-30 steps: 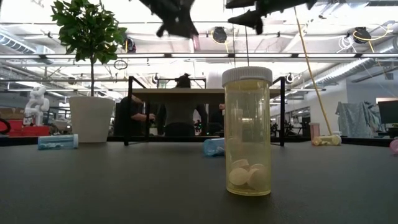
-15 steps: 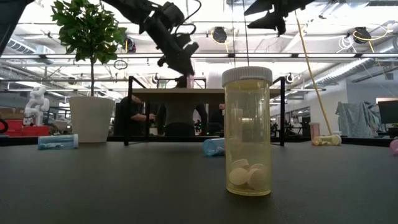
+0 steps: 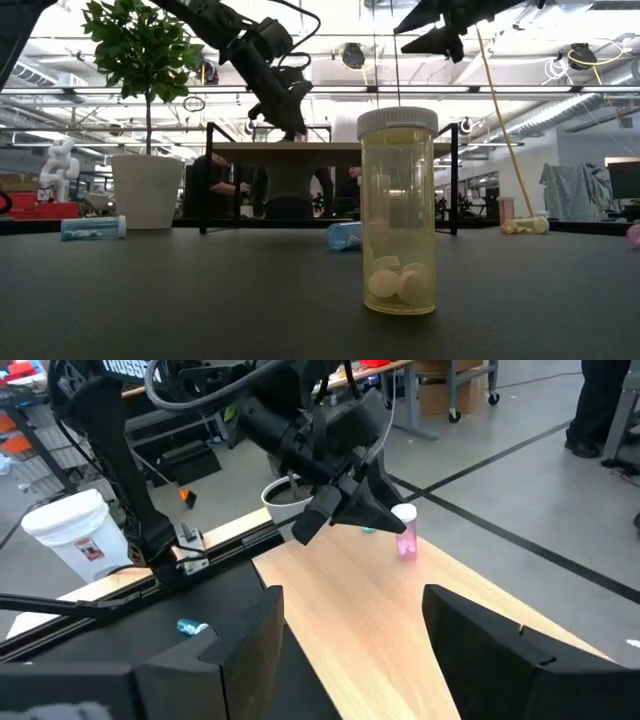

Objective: Pick and place medicine bottles onto shelf by color
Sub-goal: Put the bottom right pink pill bottle on the shelf

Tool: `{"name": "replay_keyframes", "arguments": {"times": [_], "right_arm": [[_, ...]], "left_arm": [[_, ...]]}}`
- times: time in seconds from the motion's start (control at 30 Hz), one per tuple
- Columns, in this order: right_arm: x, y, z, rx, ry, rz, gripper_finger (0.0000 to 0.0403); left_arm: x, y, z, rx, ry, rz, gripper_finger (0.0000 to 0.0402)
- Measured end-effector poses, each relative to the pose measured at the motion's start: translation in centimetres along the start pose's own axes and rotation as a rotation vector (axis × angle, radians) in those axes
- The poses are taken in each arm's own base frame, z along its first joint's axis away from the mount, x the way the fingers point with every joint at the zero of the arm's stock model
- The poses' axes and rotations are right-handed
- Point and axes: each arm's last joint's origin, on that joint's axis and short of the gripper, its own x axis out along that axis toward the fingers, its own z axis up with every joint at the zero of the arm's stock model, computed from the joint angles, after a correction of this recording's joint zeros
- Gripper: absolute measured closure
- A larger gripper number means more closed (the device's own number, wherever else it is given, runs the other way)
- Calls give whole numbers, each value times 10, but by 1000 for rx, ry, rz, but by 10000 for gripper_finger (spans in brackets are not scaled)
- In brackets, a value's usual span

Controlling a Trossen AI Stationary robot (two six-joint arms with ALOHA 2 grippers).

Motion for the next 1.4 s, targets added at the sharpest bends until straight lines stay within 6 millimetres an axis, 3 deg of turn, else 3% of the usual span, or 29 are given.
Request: {"name": "replay_keyframes", "arguments": {"times": [1.4], "right_arm": [[0,0,0,-19,2,6,169]], "left_arm": [[1,6,-3,-45,9,29,277]]}}
